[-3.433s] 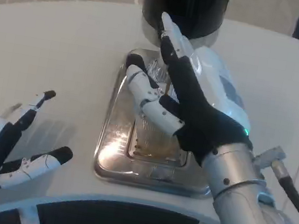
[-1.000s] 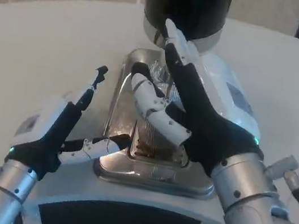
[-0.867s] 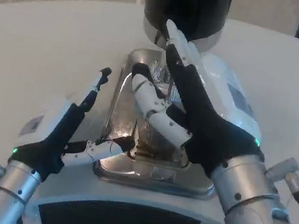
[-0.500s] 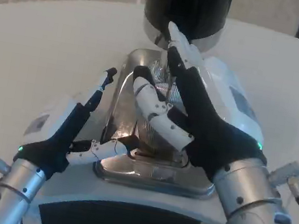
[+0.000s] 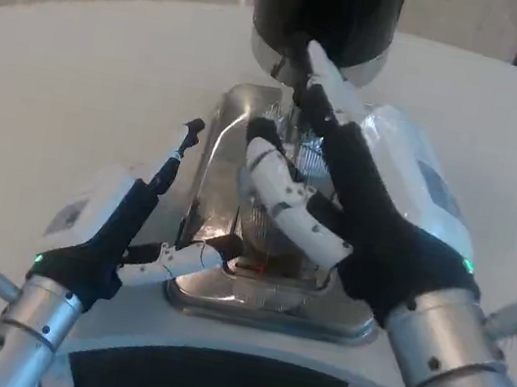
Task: Grasp the cup under the faucet to collect the drink, then remove the cup.
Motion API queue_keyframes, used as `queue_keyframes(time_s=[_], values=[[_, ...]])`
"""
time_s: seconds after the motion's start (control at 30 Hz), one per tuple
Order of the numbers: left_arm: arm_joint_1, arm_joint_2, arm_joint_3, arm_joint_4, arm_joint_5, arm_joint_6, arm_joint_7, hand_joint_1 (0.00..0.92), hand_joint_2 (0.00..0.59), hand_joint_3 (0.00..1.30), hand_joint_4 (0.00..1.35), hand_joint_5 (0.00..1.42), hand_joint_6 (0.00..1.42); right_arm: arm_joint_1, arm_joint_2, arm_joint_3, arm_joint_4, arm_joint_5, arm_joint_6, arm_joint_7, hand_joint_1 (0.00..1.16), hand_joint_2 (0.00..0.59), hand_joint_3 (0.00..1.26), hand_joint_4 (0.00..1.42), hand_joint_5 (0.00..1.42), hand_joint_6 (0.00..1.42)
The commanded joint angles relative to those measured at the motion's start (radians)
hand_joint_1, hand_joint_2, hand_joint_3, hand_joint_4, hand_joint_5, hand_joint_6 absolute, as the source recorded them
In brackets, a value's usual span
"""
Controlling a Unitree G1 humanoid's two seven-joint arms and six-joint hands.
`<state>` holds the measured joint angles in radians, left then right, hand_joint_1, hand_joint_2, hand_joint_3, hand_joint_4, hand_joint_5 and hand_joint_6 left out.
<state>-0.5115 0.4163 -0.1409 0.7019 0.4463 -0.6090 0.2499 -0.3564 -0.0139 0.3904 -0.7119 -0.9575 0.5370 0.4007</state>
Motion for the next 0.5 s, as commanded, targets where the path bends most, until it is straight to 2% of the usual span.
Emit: queue_keyframes(time_s=[0.03, 0.4, 0.5], values=[[-0.003, -0.001, -0.010, 0.014, 0.012, 0.000, 0.001, 0.145, 0.024, 0.00, 0.00, 0.08, 0.11, 0.028, -0.003, -0.007, -0.040, -0.003, -0.038, -0.016, 0.11, 0.528, 0.00, 0.00, 0.00, 0.00], [-0.008, -0.002, -0.012, 0.023, 0.013, -0.004, 0.001, 0.141, 0.025, 0.00, 0.00, 0.08, 0.11, 0.072, 0.005, -0.032, -0.100, -0.001, -0.089, -0.033, 0.11, 0.528, 0.00, 0.00, 0.00, 0.00], [-0.009, -0.001, -0.012, 0.026, 0.013, -0.008, 0.001, 0.141, 0.025, 0.00, 0.00, 0.08, 0.11, 0.096, -0.008, -0.033, -0.135, -0.016, -0.098, -0.009, 0.11, 0.528, 0.00, 0.00, 0.00, 0.00]])
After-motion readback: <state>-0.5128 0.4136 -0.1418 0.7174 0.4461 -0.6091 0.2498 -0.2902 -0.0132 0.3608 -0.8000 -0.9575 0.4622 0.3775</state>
